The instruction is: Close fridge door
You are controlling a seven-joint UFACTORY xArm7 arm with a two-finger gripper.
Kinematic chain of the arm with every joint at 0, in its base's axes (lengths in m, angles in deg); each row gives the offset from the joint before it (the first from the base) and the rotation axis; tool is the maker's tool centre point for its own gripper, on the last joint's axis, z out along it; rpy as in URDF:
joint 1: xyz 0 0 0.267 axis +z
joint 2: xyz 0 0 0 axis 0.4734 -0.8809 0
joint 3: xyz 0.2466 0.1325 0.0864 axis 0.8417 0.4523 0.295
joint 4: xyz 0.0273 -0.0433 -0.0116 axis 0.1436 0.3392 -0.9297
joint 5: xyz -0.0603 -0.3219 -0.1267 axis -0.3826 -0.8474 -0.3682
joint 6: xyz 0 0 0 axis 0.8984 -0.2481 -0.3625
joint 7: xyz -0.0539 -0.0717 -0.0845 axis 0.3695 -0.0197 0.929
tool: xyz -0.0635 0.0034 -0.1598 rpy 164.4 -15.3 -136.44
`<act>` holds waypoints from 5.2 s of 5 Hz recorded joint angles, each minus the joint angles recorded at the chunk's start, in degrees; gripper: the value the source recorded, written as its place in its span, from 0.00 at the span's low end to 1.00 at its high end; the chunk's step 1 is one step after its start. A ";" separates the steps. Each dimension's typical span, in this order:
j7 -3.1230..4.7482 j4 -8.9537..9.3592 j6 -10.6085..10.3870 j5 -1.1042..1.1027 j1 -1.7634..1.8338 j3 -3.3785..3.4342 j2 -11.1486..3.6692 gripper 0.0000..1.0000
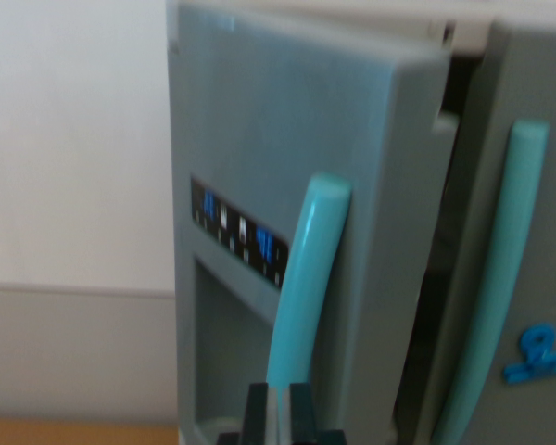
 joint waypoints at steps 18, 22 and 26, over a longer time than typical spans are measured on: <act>0.00 -13.38 -1.78 0.00 0.00 -0.48 -28.39 1.00; 0.00 -16.84 -2.73 0.00 0.00 -3.98 -34.06 1.00; 0.00 -21.42 -2.89 0.00 0.00 -6.91 -40.14 1.00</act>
